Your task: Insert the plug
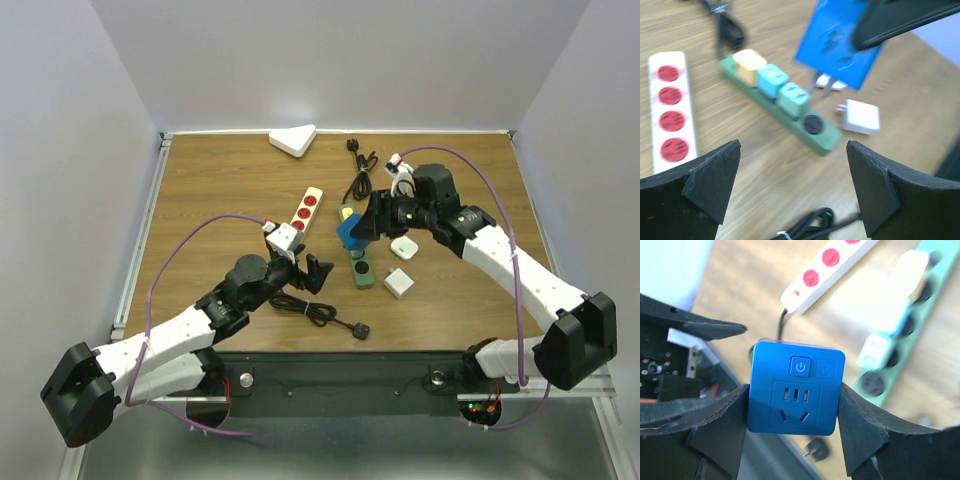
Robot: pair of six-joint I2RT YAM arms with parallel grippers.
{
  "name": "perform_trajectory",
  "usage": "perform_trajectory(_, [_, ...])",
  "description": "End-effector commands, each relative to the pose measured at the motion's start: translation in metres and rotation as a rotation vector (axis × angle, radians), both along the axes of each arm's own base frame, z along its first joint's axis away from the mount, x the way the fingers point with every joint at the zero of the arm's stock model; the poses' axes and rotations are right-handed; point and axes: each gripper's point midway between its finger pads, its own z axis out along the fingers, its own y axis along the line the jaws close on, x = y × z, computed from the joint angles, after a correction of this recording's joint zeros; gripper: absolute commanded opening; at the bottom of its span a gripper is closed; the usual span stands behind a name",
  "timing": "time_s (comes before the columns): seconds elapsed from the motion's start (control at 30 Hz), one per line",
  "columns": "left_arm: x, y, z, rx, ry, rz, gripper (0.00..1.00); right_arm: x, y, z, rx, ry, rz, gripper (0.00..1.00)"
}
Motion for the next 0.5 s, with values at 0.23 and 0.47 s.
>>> perform_trajectory(0.23, [0.086, 0.087, -0.036, 0.116, 0.158, 0.595, 0.99, 0.103, 0.031, 0.036, -0.096, -0.388, 0.06, 0.0])
perform_trajectory(0.47, [0.114, 0.083, -0.081, 0.219, 0.261, 0.6, 0.99, 0.126, 0.046, 0.027, -0.099, -0.382, 0.082, 0.0])
